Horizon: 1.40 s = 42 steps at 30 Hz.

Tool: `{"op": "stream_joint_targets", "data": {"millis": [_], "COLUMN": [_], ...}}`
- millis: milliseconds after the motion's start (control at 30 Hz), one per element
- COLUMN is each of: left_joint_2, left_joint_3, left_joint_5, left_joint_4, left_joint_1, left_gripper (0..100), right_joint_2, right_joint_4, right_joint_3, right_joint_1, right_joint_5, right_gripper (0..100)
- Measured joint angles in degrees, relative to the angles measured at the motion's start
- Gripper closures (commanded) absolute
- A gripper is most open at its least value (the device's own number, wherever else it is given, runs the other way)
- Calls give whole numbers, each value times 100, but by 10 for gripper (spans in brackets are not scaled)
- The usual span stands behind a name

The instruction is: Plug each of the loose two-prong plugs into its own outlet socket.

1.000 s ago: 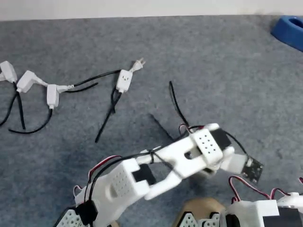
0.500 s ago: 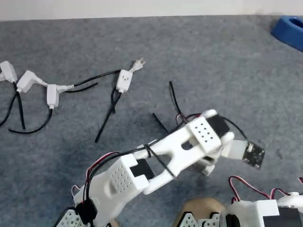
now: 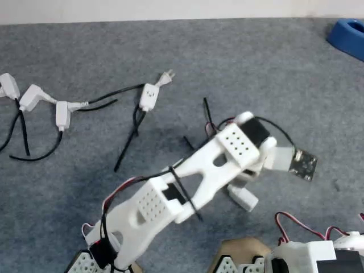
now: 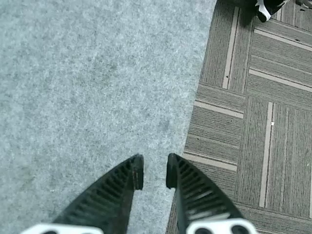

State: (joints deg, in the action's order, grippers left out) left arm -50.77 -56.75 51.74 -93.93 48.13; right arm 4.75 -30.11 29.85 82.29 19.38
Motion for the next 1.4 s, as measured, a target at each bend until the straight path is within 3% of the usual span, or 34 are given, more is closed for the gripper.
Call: {"op": "stream_joint_targets", "data": {"millis": [200, 700, 1233, 1400], "left_joint_2": [-237, -325, -325, -299], "left_joint_3": [-141, -571, -510, -229], "left_joint_5": [44, -62, -1055, -1371], "left_joint_4": [519, -185, -571, -615], "left_joint_1": [-9, 26, 123, 229], "left_gripper": [732, 734, 735, 774], "right_joint_2": [0, 0, 0, 0], "right_joint_4": [0, 18, 18, 18], "right_joint_3": [0, 0, 0, 0], "right_joint_1": [0, -53, -62, -62], "right_joint_5": [35, 35, 79, 220], "right_gripper": [910, 910, 910, 910]}}
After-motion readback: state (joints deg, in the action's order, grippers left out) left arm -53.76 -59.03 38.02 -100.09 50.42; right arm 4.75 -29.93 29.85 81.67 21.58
